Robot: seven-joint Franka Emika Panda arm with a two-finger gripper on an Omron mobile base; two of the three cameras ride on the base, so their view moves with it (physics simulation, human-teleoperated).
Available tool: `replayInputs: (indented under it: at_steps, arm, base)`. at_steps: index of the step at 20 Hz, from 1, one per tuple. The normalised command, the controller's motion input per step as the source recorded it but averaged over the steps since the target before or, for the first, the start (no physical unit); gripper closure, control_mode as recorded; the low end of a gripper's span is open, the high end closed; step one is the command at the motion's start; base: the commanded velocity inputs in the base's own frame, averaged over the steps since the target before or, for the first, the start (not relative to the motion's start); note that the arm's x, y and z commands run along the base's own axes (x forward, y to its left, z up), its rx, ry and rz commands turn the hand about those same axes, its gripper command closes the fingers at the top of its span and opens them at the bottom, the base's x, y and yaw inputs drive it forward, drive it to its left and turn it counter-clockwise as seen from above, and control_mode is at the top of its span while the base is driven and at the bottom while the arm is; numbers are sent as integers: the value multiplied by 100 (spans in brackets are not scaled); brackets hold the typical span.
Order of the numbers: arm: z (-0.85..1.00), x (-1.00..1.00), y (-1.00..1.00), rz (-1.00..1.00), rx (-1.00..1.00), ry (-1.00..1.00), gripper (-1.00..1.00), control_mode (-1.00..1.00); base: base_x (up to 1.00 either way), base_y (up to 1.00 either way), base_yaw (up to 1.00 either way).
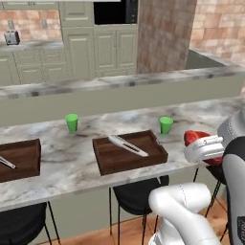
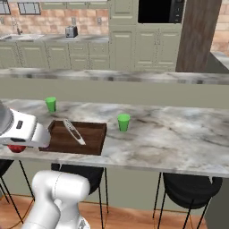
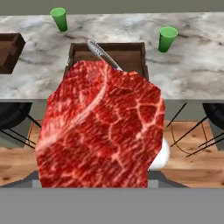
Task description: Gather the tomato and lemon from the fridge and place them on a tray on the dining counter. Then gather the steaks from the fridge and place them on the other tray.
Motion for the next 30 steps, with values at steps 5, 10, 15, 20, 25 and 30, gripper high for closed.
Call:
replayInputs:
  at_steps: [5,10,15,20,25,30]
  arm:
    - [0,0,0,0,0,0,100,100]
    - [0,95,0,1,13,2,100,-100]
    - [-15,91,3,1,6,7,100,-100]
    - [-58,55,16,0,-6,3,100,-100]
    - [-54,27,3,-3,-10,0,100,-100]
    - [-26,33,-5,-5,-1,3,100,-100]
  base:
    - [97,-5,1]
    - [0,0,0]
    - [0,0,0]
    - [0,0,0]
    - [0,0,0]
    - [0,0,0]
